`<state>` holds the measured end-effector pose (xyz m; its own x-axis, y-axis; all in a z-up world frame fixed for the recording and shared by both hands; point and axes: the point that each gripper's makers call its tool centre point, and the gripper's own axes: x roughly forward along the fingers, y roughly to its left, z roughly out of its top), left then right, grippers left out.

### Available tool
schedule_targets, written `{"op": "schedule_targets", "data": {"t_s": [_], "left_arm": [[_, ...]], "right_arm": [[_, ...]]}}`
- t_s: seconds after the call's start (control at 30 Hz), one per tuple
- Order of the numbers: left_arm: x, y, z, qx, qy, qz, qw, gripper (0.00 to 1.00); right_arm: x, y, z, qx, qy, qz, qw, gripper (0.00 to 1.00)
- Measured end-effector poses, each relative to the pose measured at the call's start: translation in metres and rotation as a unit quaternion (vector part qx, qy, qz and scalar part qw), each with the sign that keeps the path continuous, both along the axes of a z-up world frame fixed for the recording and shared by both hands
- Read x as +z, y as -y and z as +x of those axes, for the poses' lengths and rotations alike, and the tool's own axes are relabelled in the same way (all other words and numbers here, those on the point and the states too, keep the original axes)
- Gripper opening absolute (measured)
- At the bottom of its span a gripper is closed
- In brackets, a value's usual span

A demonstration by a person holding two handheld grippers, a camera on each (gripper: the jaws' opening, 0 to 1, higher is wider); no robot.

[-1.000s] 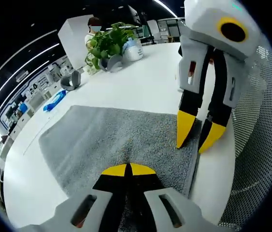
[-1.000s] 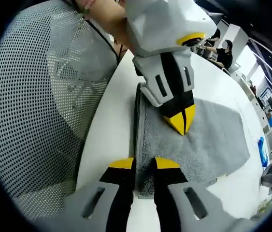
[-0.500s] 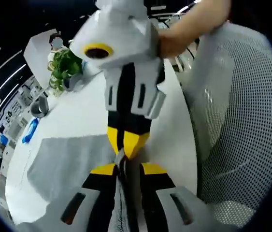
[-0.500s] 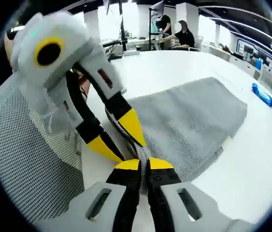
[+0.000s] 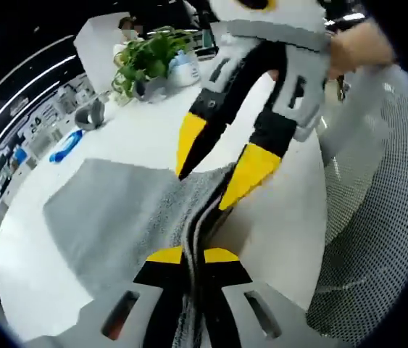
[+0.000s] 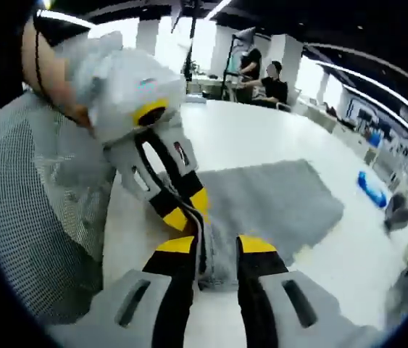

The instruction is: Fold the towel on the table until its edges align and the towel forms a compact rectangular stack.

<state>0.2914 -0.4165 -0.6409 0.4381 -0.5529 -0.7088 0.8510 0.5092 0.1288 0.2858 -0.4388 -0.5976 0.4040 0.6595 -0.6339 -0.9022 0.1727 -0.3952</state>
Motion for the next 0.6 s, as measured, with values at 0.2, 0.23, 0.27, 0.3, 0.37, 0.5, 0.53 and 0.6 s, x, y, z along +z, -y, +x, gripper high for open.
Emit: {"op": "schedule_targets", "data": {"t_s": [0.2, 0.23, 0.27, 0.3, 0.37, 0.5, 0.53, 0.6], "left_arm": [[0.002, -0.003, 0.001, 0.043, -0.041, -0.042, 0.9974, 0.07], [0.002, -0.002, 0.001, 0.045, -0.041, -0.043, 0.9972, 0.07], [0.002, -0.002, 0.001, 0.045, -0.041, -0.043, 0.9972, 0.07], [0.003, -0.002, 0.001, 0.045, -0.04, -0.043, 0.9973, 0.07], [0.003, -0.001, 0.0, 0.033, -0.028, -0.035, 0.9985, 0.07], [0.007, 0.001, 0.003, -0.04, 0.063, 0.036, 0.9966, 0.09], [0.007, 0.0, 0.003, -0.055, 0.084, 0.06, 0.9932, 0.09], [0.007, -0.003, 0.005, -0.076, 0.114, 0.093, 0.9861, 0.1]], "right_arm": [[-0.022, -0.014, -0.012, 0.103, 0.122, -0.156, 0.9748, 0.21], [-0.022, -0.011, -0.008, 0.107, 0.148, -0.18, 0.9666, 0.18], [-0.023, -0.012, -0.004, 0.121, 0.171, -0.19, 0.9594, 0.15], [-0.025, -0.012, -0.004, 0.117, 0.164, -0.186, 0.9617, 0.14], [-0.024, -0.006, 0.0, 0.106, 0.154, -0.177, 0.9663, 0.08], [-0.021, 0.003, 0.008, 0.073, 0.131, -0.153, 0.9768, 0.08], [-0.024, 0.008, 0.011, 0.066, 0.13, -0.162, 0.976, 0.08], [-0.023, 0.013, 0.015, 0.051, 0.121, -0.152, 0.9797, 0.06]]}}
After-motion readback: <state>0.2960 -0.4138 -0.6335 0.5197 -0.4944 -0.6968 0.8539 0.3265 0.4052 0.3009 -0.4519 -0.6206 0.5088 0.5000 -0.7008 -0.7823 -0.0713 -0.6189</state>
